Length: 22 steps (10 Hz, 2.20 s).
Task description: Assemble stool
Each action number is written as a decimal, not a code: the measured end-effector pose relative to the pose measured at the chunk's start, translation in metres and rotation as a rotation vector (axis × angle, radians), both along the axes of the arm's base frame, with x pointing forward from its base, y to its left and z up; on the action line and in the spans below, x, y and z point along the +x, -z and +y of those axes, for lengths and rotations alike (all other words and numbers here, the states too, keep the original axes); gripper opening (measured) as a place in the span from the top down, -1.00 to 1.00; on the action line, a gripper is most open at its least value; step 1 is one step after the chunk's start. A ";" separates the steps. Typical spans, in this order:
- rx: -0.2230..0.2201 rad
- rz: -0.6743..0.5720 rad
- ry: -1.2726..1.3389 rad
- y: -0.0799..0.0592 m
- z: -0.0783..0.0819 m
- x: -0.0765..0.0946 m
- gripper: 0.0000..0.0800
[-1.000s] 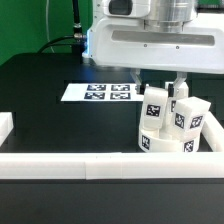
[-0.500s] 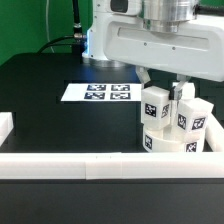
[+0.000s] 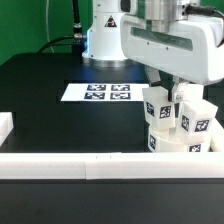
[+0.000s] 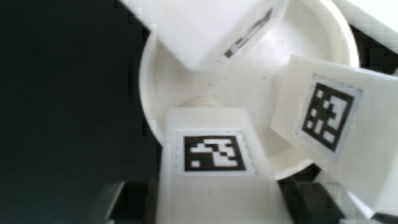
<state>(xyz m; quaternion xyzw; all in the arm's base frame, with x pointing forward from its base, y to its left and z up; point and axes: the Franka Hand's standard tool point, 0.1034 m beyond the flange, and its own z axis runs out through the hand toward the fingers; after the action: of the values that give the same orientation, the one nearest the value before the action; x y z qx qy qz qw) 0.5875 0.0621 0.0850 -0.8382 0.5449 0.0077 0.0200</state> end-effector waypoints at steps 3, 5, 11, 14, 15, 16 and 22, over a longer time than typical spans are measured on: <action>0.020 0.000 0.260 0.000 0.004 0.000 0.15; 0.046 -0.020 0.480 0.000 0.005 0.001 0.15; 0.160 -0.127 0.991 0.001 -0.003 0.003 0.15; 0.218 -0.120 1.167 0.001 -0.001 0.003 0.15; 0.228 -0.118 1.185 0.000 0.000 0.003 0.15; 0.228 -0.120 1.171 0.000 0.000 0.003 0.15; 0.241 -0.084 0.855 -0.033 0.014 0.006 -0.61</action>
Offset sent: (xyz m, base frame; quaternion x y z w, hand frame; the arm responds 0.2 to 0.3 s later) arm -0.0114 0.0050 -0.0042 0.0361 -0.0224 0.2524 0.9667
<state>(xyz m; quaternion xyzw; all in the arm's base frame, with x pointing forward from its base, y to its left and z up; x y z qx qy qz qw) 0.5939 0.0761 0.1175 -0.5287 0.8365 0.0282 0.1410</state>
